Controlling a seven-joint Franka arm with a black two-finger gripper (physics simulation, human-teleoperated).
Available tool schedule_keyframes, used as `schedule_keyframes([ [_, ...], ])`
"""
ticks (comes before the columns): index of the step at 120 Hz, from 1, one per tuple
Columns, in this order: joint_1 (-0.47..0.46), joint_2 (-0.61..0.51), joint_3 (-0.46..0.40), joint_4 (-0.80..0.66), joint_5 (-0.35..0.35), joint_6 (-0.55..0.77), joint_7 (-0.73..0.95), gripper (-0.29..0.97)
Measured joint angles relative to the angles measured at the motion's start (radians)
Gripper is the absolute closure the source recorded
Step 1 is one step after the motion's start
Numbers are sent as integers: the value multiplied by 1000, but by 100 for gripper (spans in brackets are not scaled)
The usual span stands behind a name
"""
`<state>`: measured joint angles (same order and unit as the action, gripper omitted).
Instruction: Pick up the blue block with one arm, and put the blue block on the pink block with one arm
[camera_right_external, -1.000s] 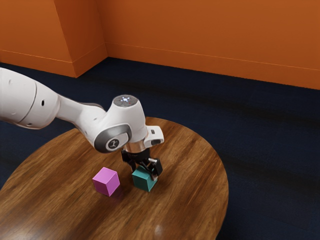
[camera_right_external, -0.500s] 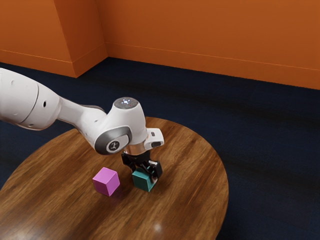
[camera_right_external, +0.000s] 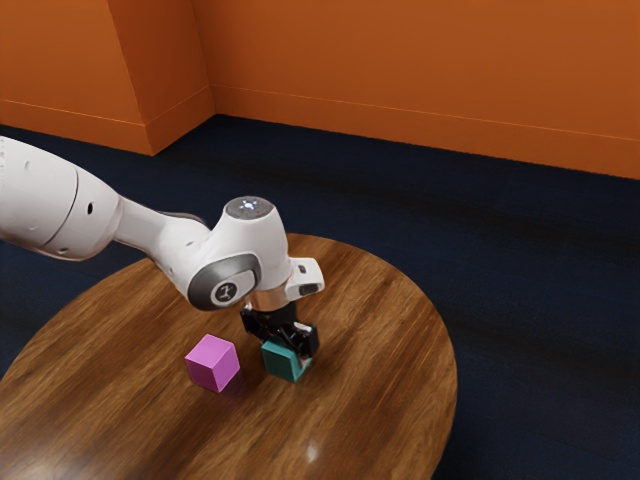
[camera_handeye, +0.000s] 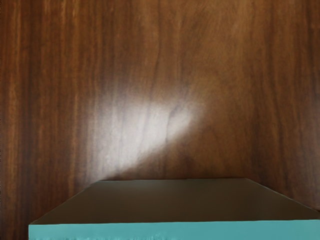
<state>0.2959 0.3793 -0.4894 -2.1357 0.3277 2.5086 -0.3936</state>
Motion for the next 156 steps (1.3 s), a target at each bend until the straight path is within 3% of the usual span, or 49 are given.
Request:
schedule_keyframes([
  [22, 0, -6, 0, 0, 0, 1, 0, 25],
  [57, 0, -29, 0, 0, 4, -3, -3, 29],
  [90, 4, -250, 1, -90, -19, -53, -3, 29],
  [126, 148, -328, 1, -160, -93, -78, 105, 30],
  [156, 169, -380, 1, -205, -168, -107, 242, 30],
])
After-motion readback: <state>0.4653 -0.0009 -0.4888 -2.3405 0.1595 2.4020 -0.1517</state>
